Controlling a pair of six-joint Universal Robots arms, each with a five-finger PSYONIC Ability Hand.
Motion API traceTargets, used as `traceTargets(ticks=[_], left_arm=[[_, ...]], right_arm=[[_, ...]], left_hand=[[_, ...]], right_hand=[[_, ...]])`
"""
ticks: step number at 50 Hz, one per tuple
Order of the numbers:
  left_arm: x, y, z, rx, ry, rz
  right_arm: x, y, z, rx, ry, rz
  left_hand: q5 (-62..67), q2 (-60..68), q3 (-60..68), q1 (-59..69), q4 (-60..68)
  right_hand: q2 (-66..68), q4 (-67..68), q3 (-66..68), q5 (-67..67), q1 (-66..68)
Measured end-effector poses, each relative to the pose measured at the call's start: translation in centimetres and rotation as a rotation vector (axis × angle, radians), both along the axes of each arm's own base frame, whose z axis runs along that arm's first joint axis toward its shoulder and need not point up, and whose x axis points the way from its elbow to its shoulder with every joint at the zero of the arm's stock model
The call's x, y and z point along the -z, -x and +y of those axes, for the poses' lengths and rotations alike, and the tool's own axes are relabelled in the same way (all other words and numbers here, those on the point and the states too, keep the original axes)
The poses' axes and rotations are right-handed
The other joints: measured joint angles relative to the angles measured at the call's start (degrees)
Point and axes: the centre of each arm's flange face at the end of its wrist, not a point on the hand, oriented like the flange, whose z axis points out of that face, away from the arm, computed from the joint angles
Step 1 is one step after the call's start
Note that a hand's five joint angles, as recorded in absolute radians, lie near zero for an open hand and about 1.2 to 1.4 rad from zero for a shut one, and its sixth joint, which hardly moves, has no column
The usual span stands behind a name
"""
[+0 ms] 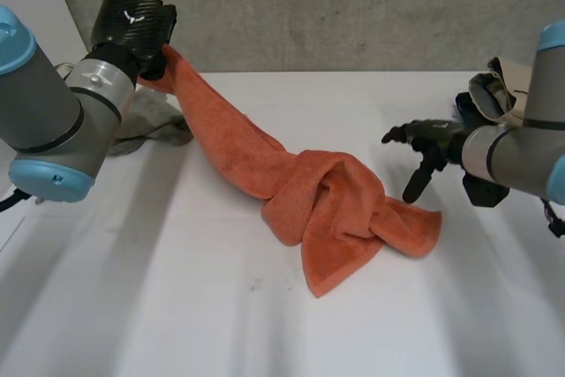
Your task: Fold the laundry.
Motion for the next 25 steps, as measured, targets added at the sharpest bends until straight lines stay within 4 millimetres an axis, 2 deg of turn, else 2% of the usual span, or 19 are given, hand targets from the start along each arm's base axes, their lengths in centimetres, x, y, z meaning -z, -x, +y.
traceTargets(ticks=[5, 8, 10, 13, 15, 18, 22, 23, 25], left_arm=[[-1.3, 0.7, 0.2, 0.016, 0.059, 0.019], [-2.2, 1.0, 0.1, 0.024, 0.106, 0.034], [-2.9, 1.2, 0.0, 0.029, 0.14, 0.045], [-4.0, 1.3, -0.3, 0.038, 0.19, 0.06], [-4.8, 1.4, -0.5, 0.045, 0.224, 0.069], [-6.2, 1.4, -1.1, 0.052, 0.286, 0.084], [-8.2, 1.6, -2.5, 0.05, 0.372, 0.109], [-8.4, 1.6, -2.7, 0.049, 0.381, 0.111], [-9.7, 1.5, -3.4, 0.039, 0.439, 0.13]], right_arm=[[2.6, -1.4, 0.4, -0.028, -0.054, -0.001], [3.6, -2.5, 1.1, -0.059, -0.07, 0.004], [4.0, -3.3, 1.6, -0.081, -0.072, 0.007], [4.3, -4.3, 2.0, -0.105, -0.057, 0.01], [3.9, -4.8, 1.8, -0.112, -0.02, 0.006], [2.1, -5.4, 0.7, -0.099, 0.086, -0.009], [-2.7, -5.8, -1.9, -0.041, 0.346, -0.039], [-3.3, -5.8, -2.1, -0.033, 0.376, -0.042], [-7.2, -5.8, -3.5, 0.019, 0.594, -0.058]], left_hand=[[0.0, 0.1, 0.0, 0.0, 0.0], [0.0, 0.1, 0.0, 0.0, 0.0], [0.0, 0.1, 0.0, 0.0, 0.0], [0.0, 0.1, 0.0, 0.0, 0.0], [0.0, 0.1, 0.0, 0.0, 0.0], [0.0, 0.1, 0.0, 0.0, 0.0], [0.0, 0.1, 0.0, 0.0, 0.0], [0.0, 0.1, 0.0, 0.0, 0.0], [0.0, 0.1, 0.0, 0.0, 0.0]], right_hand=[[1.1, 0.7, 0.7, 0.9, 0.5], [8.4, 7.4, 7.6, 7.8, 7.9], [19.5, 18.2, 18.4, 18.4, 18.9], [44.2, 42.4, 42.5, 42.3, 43.7], [51.8, 50.3, 50.2, 49.3, 47.6], [52.8, 52.4, 52.1, 50.2, 47.6], [52.8, 52.5, 52.2, 50.6, 47.6], [52.8, 52.5, 52.2, 50.7, 47.7], [52.8, 52.5, 52.2, 51.6, 49.1]])
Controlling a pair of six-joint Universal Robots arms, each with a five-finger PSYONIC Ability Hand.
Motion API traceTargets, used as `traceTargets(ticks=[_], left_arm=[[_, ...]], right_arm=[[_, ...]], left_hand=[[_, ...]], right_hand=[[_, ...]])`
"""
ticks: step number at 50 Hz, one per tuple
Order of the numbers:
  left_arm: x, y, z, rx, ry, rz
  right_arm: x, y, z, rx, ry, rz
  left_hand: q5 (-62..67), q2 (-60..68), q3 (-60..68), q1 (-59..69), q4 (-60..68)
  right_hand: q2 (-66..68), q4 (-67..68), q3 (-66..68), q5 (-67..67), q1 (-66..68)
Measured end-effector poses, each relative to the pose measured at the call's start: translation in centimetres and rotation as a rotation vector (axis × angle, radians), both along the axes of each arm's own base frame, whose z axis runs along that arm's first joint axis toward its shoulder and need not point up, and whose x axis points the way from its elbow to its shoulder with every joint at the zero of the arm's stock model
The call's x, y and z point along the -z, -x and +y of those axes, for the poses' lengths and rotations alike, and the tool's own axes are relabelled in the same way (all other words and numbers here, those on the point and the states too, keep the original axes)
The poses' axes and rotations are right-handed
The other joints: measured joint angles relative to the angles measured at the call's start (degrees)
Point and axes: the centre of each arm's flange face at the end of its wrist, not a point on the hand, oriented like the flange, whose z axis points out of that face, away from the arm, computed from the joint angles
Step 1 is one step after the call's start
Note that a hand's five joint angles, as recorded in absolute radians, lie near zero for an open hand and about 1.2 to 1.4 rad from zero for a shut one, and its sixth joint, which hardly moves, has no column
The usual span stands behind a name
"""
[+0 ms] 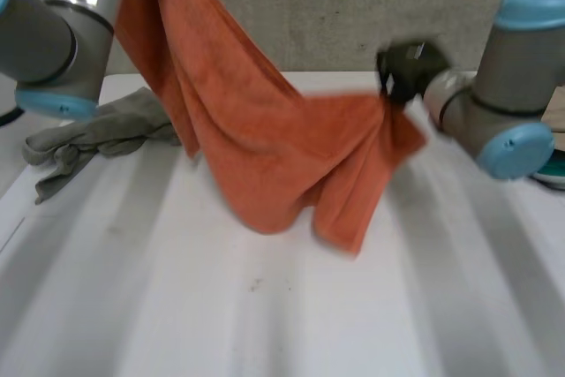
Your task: Fold the laundry.
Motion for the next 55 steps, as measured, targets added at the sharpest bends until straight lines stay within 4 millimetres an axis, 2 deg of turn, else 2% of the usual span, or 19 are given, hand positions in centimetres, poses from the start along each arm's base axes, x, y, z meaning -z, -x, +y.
traceTargets(ticks=[2, 3, 5, 7, 9, 12, 17, 20, 21, 22, 24, 25, 28, 31, 33, 35, 39, 44, 55], left_arm=[[-0.7, -0.1, -0.3, -0.006, 0.028, 0.012], [-1.9, -0.4, -0.6, -0.019, 0.081, 0.035], [-2.5, -0.6, -0.8, -0.028, 0.108, 0.049], [-3.6, -1.1, -1.0, -0.048, 0.161, 0.081], [-3.9, -1.2, -1.0, -0.057, 0.178, 0.094], [-3.3, -1.4, -0.9, -0.063, 0.167, 0.097], [1.3, -1.3, 0.6, -0.039, 0.023, 0.035], [4.5, -1.2, 2.5, 0.001, -0.079, -0.022], [4.8, -1.2, 2.7, 0.006, -0.09, -0.028], [6.3, -1.1, 3.9, 0.034, -0.136, -0.057], [7.7, -1.0, 5.5, 0.069, -0.184, -0.09], [8.1, -0.9, 6.1, 0.082, -0.199, -0.1], [9.0, -0.8, 8.2, 0.124, -0.232, -0.13], [9.0, -0.6, 11.0, 0.169, -0.25, -0.154], [8.9, -0.6, 12.0, 0.184, -0.251, -0.16], [8.4, -0.4, 15.1, 0.232, -0.255, -0.178], [7.6, -0.3, 18.3, 0.282, -0.254, -0.19], [6.4, -0.4, 22.0, 0.336, -0.239, -0.196], [3.2, -2.0, 26.0, 0.358, -0.162, -0.167]], right_arm=[[-2.0, 0.1, -0.4, 0.027, 0.111, -0.013], [-5.0, 0.3, -0.7, 0.068, 0.278, -0.03], [-6.6, 0.5, -0.6, 0.091, 0.365, -0.038], [-9.5, 0.9, 0.0, 0.132, 0.528, -0.05], [-10.5, 1.1, 0.5, 0.147, 0.589, -0.05], [-10.4, 1.3, 1.1, 0.148, 0.609, -0.034], [-5.1, 1.7, 2.2, 0.111, 0.448, 0.058], [-1.3, 2.2, 3.2, 0.092, 0.311, 0.117], [-1.0, 2.3, 3.3, 0.09, 0.3, 0.122], [0.8, 2.6, 4.0, 0.083, 0.229, 0.151], [2.5, 3.0, 4.7, 0.075, 0.154, 0.181], [2.8, 3.0, 4.9, 0.073, 0.137, 0.187], [3.5, 3.3, 5.2, 0.065, 0.086, 0.206], [2.9, 3.3, 4.7, 0.038, 0.09, 0.2], [2.6, 3.2, 4.5, 0.02, 0.099, 0.194], [2.1, 2.3, 4.1, -0.07, 0.128, 0.177], [2.6, 0.9, 3.7, -0.186, 0.144, 0.167], [5.3, -1.0, 3.3, -0.307, 0.122, 0.169], [12.3, -5.6, 4.2, -0.419, 0.043, 0.196]], left_hand=[[0.0, 0.0, 0.0, 0.0, 0.0], [0.0, 0.0, 0.0, 0.0, 0.0], [0.0, 0.0, 0.0, 0.0, 0.0], [0.0, 0.0, 0.0, 0.0, 0.0], [0.0, 0.0, 0.0, 0.0, 0.0], [0.0, 0.0, 0.0, 0.0, 0.0], [0.0, 0.0, 0.0, 0.0, 0.0], [0.0, 0.1, 0.0, 0.0, 0.0], [0.0, 0.1, 0.0, 0.0, 0.0], [0.0, 0.1, 0.0, 0.0, 0.2], [0.0, 0.1, 0.0, 0.0, 0.2], [0.0, 0.1, 0.0, 0.0, 0.2], [0.0, 0.1, 0.0, 0.0, 0.2], [0.0, 0.1, 0.0, 0.0, 0.2], [0.0, 0.1, 0.1, 0.0, 0.2], [0.0, 0.1, 0.1, 0.0, 0.2], [0.0, 0.1, 0.1, 0.0, 0.2], [0.0, 0.1, 0.1, 0.0, 0.2], [0.0, 0.1, 0.1, 0.0, 0.2]], right_hand=[[0.0, 0.0, 0.0, 0.5, 0.6], [0.0, 0.0, 0.0, 0.6, 0.6], [0.0, 0.0, 0.0, 0.6, 0.6], [0.0, 0.0, 0.0, 0.6, 0.6], [0.0, 0.0, 0.0, 0.6, 0.6], [0.0, 0.0, 0.0, 0.6, 0.6], [0.0, 0.0, 0.0, 0.6, 0.6], [0.0, 0.1, 0.0, 0.6, 0.6], [0.0, 0.1, 0.0, 0.6, 0.6], [0.0, 0.1, 0.0, 0.6, 0.6], [-0.6, -0.7, -0.8, 0.1, 0.5], [-4.2, -4.8, -4.5, -3.0, -2.3], [-33.3, -33.5, -33.0, -33.0, -31.2], [-52.8, -53.7, -53.1, -52.9, -49.3], [-54.7, -55.3, -55.0, -54.4, -51.0], [-55.4, -56.5, -55.9, -54.6, -51.3], [-55.4, -56.5, -55.9, -54.6, -51.3], [-55.4, -56.5, -55.9, -54.6, -51.3], [-55.4, -56.5, -55.9, -54.6, -51.3]])
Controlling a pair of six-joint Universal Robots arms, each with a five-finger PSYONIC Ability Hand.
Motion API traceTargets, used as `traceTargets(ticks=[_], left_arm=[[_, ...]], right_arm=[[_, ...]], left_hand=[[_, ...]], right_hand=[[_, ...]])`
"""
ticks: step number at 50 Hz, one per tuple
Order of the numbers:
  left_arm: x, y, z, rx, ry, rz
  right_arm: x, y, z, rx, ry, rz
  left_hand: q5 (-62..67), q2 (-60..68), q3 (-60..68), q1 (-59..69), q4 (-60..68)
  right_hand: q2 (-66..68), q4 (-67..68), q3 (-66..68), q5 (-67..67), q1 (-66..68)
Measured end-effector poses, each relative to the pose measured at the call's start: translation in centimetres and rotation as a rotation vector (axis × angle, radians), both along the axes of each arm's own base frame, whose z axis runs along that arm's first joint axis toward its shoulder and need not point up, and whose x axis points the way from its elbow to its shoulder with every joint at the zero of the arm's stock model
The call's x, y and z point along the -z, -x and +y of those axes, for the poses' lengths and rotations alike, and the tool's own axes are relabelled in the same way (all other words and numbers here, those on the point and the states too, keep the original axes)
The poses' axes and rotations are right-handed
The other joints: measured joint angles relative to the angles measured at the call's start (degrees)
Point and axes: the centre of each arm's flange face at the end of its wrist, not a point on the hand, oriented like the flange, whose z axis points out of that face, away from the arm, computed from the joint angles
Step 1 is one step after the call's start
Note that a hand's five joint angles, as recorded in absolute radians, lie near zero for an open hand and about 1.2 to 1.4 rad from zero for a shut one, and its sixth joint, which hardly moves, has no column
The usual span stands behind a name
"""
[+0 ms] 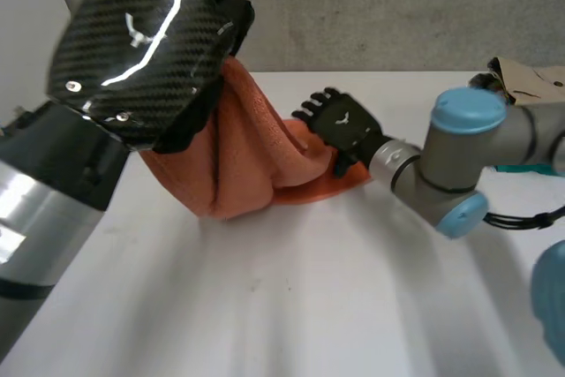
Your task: Fold the laundry.
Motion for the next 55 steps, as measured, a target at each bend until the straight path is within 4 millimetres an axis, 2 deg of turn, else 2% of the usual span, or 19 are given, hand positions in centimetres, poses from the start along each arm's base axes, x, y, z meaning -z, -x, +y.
traceTargets(ticks=[2, 5, 7, 11, 13, 16, 18, 20, 22, 25, 31, 34, 40, 42, 44, 46, 48, 54, 55], left_arm=[[-0.5, -0.3, 0.5, 0.001, 0.015, 0.011], [-0.9, -0.6, 1.0, 0.001, 0.03, 0.022], [-0.9, -0.7, 1.1, 0.0, 0.033, 0.025], [-0.8, -0.7, 1.0, -0.004, 0.031, 0.022], [-0.6, -0.8, 0.8, -0.008, 0.027, 0.018], [-0.3, -0.8, 0.4, -0.021, 0.019, 0.013], [-0.2, -0.9, 0.0, -0.033, 0.014, 0.01], [0.2, -1.1, -1.0, -0.062, 0.002, 0.003], [0.7, -1.4, -2.1, -0.092, -0.013, -0.005], [1.7, -1.7, -4.0, -0.132, -0.048, -0.021], [4.8, -1.6, -7.5, -0.177, -0.142, -0.065], [7.1, -1.2, -9.6, -0.195, -0.192, -0.09], [10.2, -1.1, -13.0, -0.235, -0.245, -0.113], [10.5, -1.1, -13.7, -0.244, -0.248, -0.113], [10.4, -1.0, -14.2, -0.25, -0.242, -0.108], [10.1, -0.9, -14.4, -0.251, -0.232, -0.103], [9.7, -0.7, -14.3, -0.247, -0.22, -0.096], [8.1, 0.2, -12.9, -0.211, -0.181, -0.078], [8.1, 0.2, -12.9, -0.211, -0.181, -0.078]], right_arm=[[0.9, -0.7, 0.6, -0.021, -0.014, 0.007], [1.9, -1.5, 1.6, -0.05, -0.027, 0.013], [1.8, -1.8, 1.8, -0.058, -0.02, 0.007], [0.1, -2.0, 1.6, -0.048, 0.033, -0.026], [-1.6, -1.7, 1.0, -0.021, 0.08, -0.051], [-5.3, -0.2, -0.6, 0.074, 0.171, -0.095], [-7.1, 0.9, -1.3, 0.131, 0.211, -0.112], [-9.9, 2.8, -2.1, 0.219, 0.266, -0.135], [-11.9, 4.3, -2.1, 0.282, 0.298, -0.146], [-13.6, 6.0, -1.2, 0.342, 0.312, -0.14], [-12.9, 7.9, 2.7, 0.371, 0.248, -0.037], [-11.1, 8.9, 6.1, 0.361, 0.153, 0.083], [-6.9, 10.1, 11.6, 0.295, -0.098, 0.298], [-5.9, 10.1, 12.9, 0.266, -0.176, 0.353], [-5.1, 9.9, 13.8, 0.237, -0.244, 0.398], [-5.0, 9.6, 14.0, 0.224, -0.279, 0.416], [-5.5, 9.4, 13.5, 0.229, -0.285, 0.404], [-9.1, 9.7, 8.5, 0.33, -0.209, 0.257], [-9.1, 9.7, 8.5, 0.33, -0.209, 0.257]], left_hand=[[0.0, 0.0, 0.0, 0.0, 0.0], [0.0, 0.0, 0.0, 0.0, 0.0], [0.0, 0.0, 0.0, 0.0, 0.0], [0.0, 0.0, 0.0, 0.0, 0.0], [0.0, 0.0, 0.0, 0.0, 0.0], [0.0, 0.0, 0.0, 0.0, 0.0], [0.0, 0.0, 0.0, 0.0, 0.0], [0.0, 0.0, 0.0, 0.0, 0.0], [0.0, 0.0, 0.0, 0.0, 0.0], [0.0, 0.0, 0.0, 0.0, 0.0], [0.0, 0.0, 0.0, 0.0, 0.0], [0.0, 0.0, 0.0, 0.0, 0.0], [0.0, 0.0, 0.0, 0.0, 0.0], [0.0, 0.0, 0.0, 0.0, 0.0], [0.0, 0.0, 0.0, 0.0, 0.0], [0.0, 0.0, 0.0, 0.0, 0.0], [0.0, 0.0, 0.0, 0.0, 0.0], [0.0, 0.0, 0.0, 0.0, 0.0], [0.0, 0.0, 0.0, 0.0, 0.0]], right_hand=[[4.0, 4.0, 4.0, 3.8, 4.3], [33.8, 33.0, 33.1, 32.7, 34.2], [49.3, 48.5, 48.4, 47.8, 47.9], [55.5, 56.1, 55.7, 53.2, 50.9], [55.5, 56.5, 55.9, 53.2, 50.9], [55.5, 56.5, 55.9, 53.2, 50.9], [55.5, 56.5, 55.9, 53.2, 50.9], [55.5, 56.5, 55.9, 53.2, 50.9], [55.5, 56.6, 55.9, 53.2, 50.9], [55.5, 56.6, 55.9, 53.2, 50.9], [55.5, 56.6, 55.9, 53.2, 50.9], [55.5, 56.6, 55.9, 53.2, 50.9], [54.2, 55.0, 54.5, 52.5, 50.7], [45.5, 45.9, 45.7, 45.1, 43.7], [26.9, 27.7, 27.6, 26.6, 26.6], [14.2, 14.9, 14.9, 13.9, 13.9], [8.4, 8.7, 8.8, 6.8, 7.7], [7.0, 6.1, 6.2, 4.1, 6.2], [7.0, 6.1, 6.2, 4.1, 6.2]])
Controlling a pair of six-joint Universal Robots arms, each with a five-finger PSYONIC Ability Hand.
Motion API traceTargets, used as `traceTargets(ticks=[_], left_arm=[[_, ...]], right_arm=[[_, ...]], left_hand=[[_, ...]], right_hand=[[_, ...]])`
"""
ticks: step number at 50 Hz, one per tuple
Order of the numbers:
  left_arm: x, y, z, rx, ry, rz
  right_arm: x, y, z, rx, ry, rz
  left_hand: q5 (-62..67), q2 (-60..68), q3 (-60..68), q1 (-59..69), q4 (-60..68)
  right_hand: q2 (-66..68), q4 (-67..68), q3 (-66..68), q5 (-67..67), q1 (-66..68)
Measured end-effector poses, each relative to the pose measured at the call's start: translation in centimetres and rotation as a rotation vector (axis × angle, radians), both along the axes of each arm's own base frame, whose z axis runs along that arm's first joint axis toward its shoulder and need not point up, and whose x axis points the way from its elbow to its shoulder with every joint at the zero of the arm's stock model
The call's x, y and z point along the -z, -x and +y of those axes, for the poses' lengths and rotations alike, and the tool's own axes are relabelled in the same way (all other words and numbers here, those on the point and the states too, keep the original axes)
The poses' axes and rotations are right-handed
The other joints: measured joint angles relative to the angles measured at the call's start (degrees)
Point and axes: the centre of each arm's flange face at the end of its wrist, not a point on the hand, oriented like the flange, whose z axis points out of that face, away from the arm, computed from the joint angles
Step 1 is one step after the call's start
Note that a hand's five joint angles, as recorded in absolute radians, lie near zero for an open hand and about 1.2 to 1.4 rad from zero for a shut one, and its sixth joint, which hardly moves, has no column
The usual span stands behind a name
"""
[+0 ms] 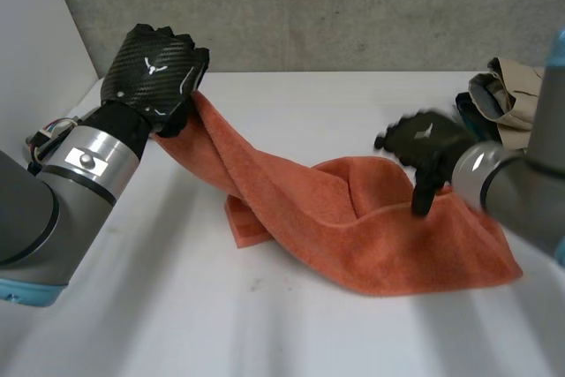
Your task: Fold the laundry.
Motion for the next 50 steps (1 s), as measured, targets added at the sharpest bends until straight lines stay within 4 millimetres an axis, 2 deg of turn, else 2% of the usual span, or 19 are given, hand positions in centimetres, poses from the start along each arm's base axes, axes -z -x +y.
traceTargets(ticks=[2, 4, 9, 14, 21, 27, 35, 38, 39, 41, 43, 46, 48, 49, 50], left_arm=[[-0.1, 0.2, 0.8, 0.016, -0.001, 0.0], [0.0, 0.3, 1.2, 0.023, -0.005, -0.002], [0.4, 0.4, 2.6, 0.04, -0.019, -0.008], [0.5, 0.2, 3.3, 0.043, -0.021, -0.01], [0.4, -0.1, 3.3, 0.036, -0.019, -0.009], [0.4, -0.2, 3.1, 0.031, -0.02, -0.009], [0.8, -0.2, 3.0, 0.03, -0.033, -0.012], [0.9, -0.1, 2.9, 0.03, -0.036, -0.013], [1.0, -0.1, 2.9, 0.03, -0.037, -0.013], [1.0, -0.1, 2.9, 0.03, -0.037, -0.013], [0.9, -0.2, 2.9, 0.029, -0.035, -0.012], [0.7, -0.2, 2.8, 0.026, -0.029, -0.009], [0.2, -0.3, 2.7, 0.015, -0.015, -0.001], [-0.2, -0.4, 2.5, 0.006, -0.003, 0.005], [-0.4, -0.5, 2.5, 0.001, 0.003, 0.008]], right_arm=[[-1.2, 0.4, -2.3, 0.027, 0.048, -0.041], [-1.2, 0.4, -3.3, 0.028, 0.059, -0.049], [1.0, 0.2, -5.5, 0.01, 0.038, 0.004], [3.1, 0.7, -5.9, 0.034, 0.006, 0.106], [5.0, 3.7, -6.4, 0.138, -0.058, 0.2], [6.6, 5.7, -6.4, 0.157, -0.14, 0.187], [8.5, 6.0, -6.5, 0.123, -0.192, 0.135], [9.1, 5.9, -6.8, 0.12, -0.186, 0.127], [9.3, 5.9, -7.0, 0.121, -0.179, 0.123], [9.5, 5.9, -7.2, 0.125, -0.168, 0.118], [9.4, 6.0, -7.5, 0.13, -0.151, 0.111], [9.1, 6.0, -7.6, 0.136, -0.136, 0.106], [7.8, 6.2, -7.7, 0.146, -0.102, 0.097], [6.5, 6.3, -7.6, 0.153, -0.073, 0.09], [6.2, 6.4, -7.6, 0.155, -0.066, 0.089]], left_hand=[[0.0, 0.0, 0.0, 0.0, 0.0], [0.0, 0.0, 0.0, 0.0, 0.0], [0.0, 0.0, 0.0, 0.0, 0.0], [0.0, 0.0, 0.0, 0.0, 0.0], [0.0, 0.0, 0.0, 0.0, 0.0], [0.0, 0.0, 0.0, 0.0, 0.0], [0.0, 0.0, 0.0, 0.0, 0.0], [0.0, 0.0, 0.0, 0.0, 0.0], [0.0, 0.0, 0.0, 0.0, 0.0], [0.0, 0.0, 0.0, 0.0, 0.0], [0.0, 0.0, 0.0, 0.0, 0.0], [0.0, 0.0, 0.0, 0.0, 0.0], [0.0, 0.0, 0.0, 0.0, 0.0], [0.0, 0.0, 0.0, 0.0, 0.0], [0.0, 0.0, 0.0, 0.0, 0.0]], right_hand=[[0.0, 0.0, 0.0, 0.0, 0.0], [0.0, 0.0, 0.0, 0.0, 0.0], [0.2, 0.4, 0.3, 1.2, 0.2], [0.2, 1.7, 1.8, 3.9, 0.2], [4.3, 6.1, 5.8, 7.9, 4.9], [4.3, 6.7, 6.2, 8.4, 5.2], [4.5, 7.7, 7.2, 9.4, 6.2], [13.3, 14.9, 14.7, 16.3, 13.9], [21.3, 22.3, 22.2, 23.5, 21.8], [38.7, 39.3, 38.7, 40.1, 36.4], [47.1, 47.8, 47.2, 47.5, 42.9], [48.2, 50.0, 49.3, 48.3, 42.9], [48.2, 50.3, 49.7, 48.3, 42.9], [48.2, 50.3, 49.7, 48.3, 42.9], [48.2, 50.3, 49.7, 48.3, 42.9]])
